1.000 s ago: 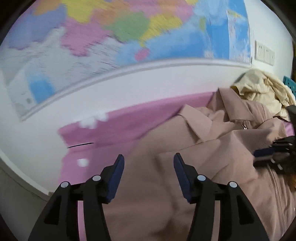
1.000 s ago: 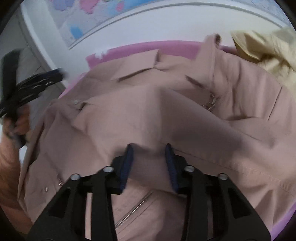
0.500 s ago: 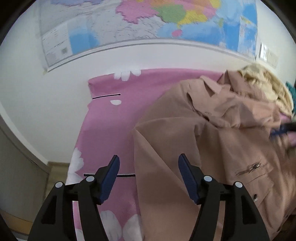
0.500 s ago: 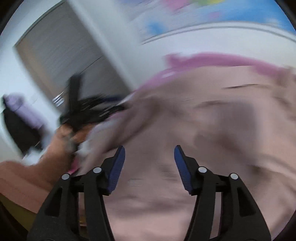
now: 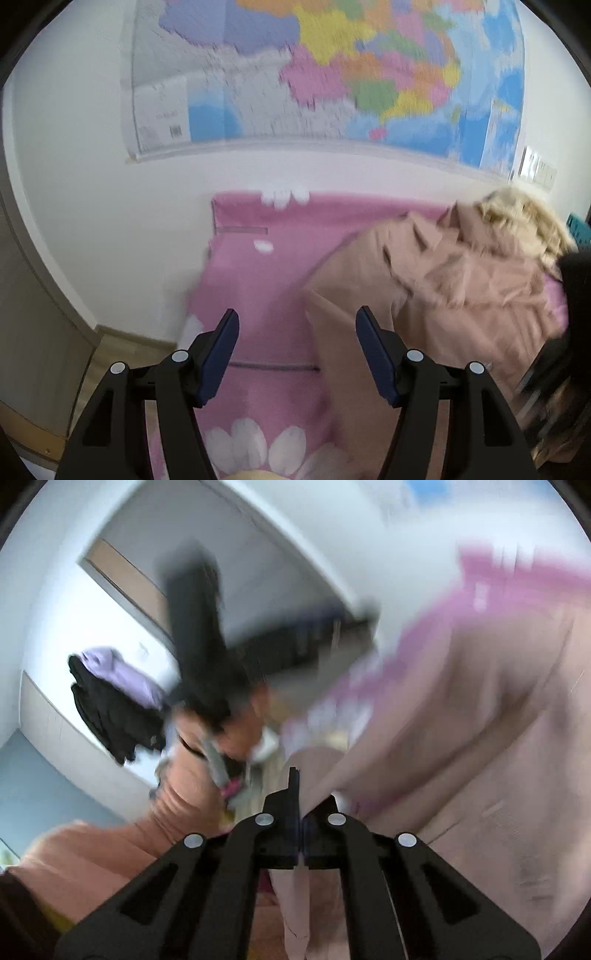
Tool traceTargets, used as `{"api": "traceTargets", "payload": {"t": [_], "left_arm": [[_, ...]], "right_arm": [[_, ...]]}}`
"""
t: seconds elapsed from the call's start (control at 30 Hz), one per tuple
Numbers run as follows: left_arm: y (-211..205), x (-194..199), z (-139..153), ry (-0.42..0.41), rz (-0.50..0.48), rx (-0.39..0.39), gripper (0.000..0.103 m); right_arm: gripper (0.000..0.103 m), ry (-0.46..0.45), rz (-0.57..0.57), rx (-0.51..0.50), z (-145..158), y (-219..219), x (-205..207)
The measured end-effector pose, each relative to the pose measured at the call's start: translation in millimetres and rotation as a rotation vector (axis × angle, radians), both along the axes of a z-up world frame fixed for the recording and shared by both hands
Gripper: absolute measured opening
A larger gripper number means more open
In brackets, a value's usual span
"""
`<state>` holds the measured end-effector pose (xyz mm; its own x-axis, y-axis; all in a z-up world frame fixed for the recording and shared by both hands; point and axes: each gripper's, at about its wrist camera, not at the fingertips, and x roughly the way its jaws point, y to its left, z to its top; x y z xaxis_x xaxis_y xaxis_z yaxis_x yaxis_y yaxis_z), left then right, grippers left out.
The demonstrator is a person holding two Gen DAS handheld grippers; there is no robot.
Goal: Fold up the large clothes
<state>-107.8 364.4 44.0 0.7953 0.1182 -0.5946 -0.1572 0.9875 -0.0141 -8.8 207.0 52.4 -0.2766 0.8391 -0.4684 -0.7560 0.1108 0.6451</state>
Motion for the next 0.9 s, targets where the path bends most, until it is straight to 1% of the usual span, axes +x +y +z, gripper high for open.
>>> {"api": "traceTargets", "payload": {"t": [0.03, 0.07, 0.1, 0.13, 0.17, 0.23, 0.27, 0.3, 0.37, 0.4, 0.43, 0.47, 0.5, 0.53, 0.57, 0.6, 0.67, 0.7, 0.77, 0.83, 0.87, 0.9], "left_arm": [[2.7, -2.8, 7.3, -0.024, -0.007, -0.020, 0.063], [6.5, -6.3, 15.3, -0.056, -0.023, -0.057, 0.063], [9.1, -8.4, 21.2, -0.082, -0.046, -0.103, 0.063], [10.7, -8.6, 25.4, -0.104, -0.074, -0.152, 0.063], [8.9, -6.9, 26.8, -0.109, -0.088, -0.171, 0.063], [-3.1, 0.9, 24.5, -0.093, -0.103, -0.146, 0.063], [-12.0, 7.7, 19.9, -0.072, -0.119, -0.132, 0.063], [-18.4, 13.0, 16.2, -0.052, -0.134, -0.128, 0.063], [-37.0, 28.9, 0.8, 0.006, -0.182, -0.125, 0.063], [-48.9, 39.6, -9.3, 0.039, -0.208, -0.117, 0.063], [-56.4, 45.5, -15.4, 0.058, -0.222, -0.109, 0.063], [-64.9, 53.3, -22.6, 0.081, -0.238, -0.098, 0.063], [-73.9, 61.9, -29.2, 0.102, -0.253, -0.087, 0.063], [-84.5, 72.6, -36.7, 0.127, -0.272, -0.072, 0.063], [-91.0, 79.9, -43.0, 0.145, -0.280, -0.061, 0.063], [-97.4, 87.1, -48.0, 0.164, -0.287, -0.052, 0.063], [-110.3, 102.3, -56.6, 0.199, -0.306, -0.037, 0.064], [-113.2, 105.0, -59.5, 0.206, -0.314, -0.037, 0.064], [-119.4, 112.8, -65.2, 0.217, -0.311, -0.008, 0.069], [-122.8, 122.8, -73.4, 0.234, -0.293, 0.024, 0.069], [-122.7, 127.4, -77.3, 0.246, -0.291, 0.017, 0.069], [-121.9, 130.5, -79.8, 0.254, -0.287, 0.011, 0.069]], "right_arm": [[0.002, -0.021, -0.039, 0.050, 26.8, -21.3, 11.0], [0.002, -0.041, -0.071, 0.083, 48.4, -41.1, 20.3], [0.002, -0.077, -0.113, 0.115, 73.2, -67.6, 31.0], [0.002, -0.114, -0.155, 0.121, 88.6, -88.3, 38.6], [0.002, -0.141, -0.190, 0.112, 96.8, -103.1, 45.2], [0.002, -0.181, -0.284, 0.072, 106.5, -139.6, 62.0], [0.003, -0.190, -0.327, 0.033, 104.0, -155.7, 70.3], [0.004, -0.197, -0.395, -0.030, 94.9, -176.5, 81.3], [0.006, -0.171, -0.459, -0.115, 71.2, -199.1, 92.8], [0.007, -0.128, -0.501, -0.161, 53.9, -210.3, 101.2], [0.008, -0.066, -0.543, -0.226, 28.3, -224.0, 111.7], [0.012, -0.039, -0.557, -0.255, 15.9, -236.7, 116.2], [0.015, 0.000, -0.594, -0.279, -2.8, -249.0, 121.0], [0.032, 0.021, -0.619, -0.288, -12.0, -256.9, 122.0], [0.056, 0.037, -0.648, -0.292, -21.5, -266.8, 121.1], [0.063, 0.037, -0.669, -0.287, -25.4, -267.7, 111.2], [0.071, 0.028, -0.703, -0.252, -29.6, -288.3, 96.3], [0.073, 0.038, -0.715, -0.211, -30.5, -301.8, 89.0], [0.081, 0.028, -0.729, -0.171, -28.7, -317.1, 76.0], [0.084, 0.004, -0.730, -0.159, -35.0, -327.1, 59.8], [0.085, -0.004, -0.731, -0.165, -40.8, -329.2, 53.4], [0.085, -0.010, -0.728, -0.182, -49.4, -316.6, 51.5]]}}
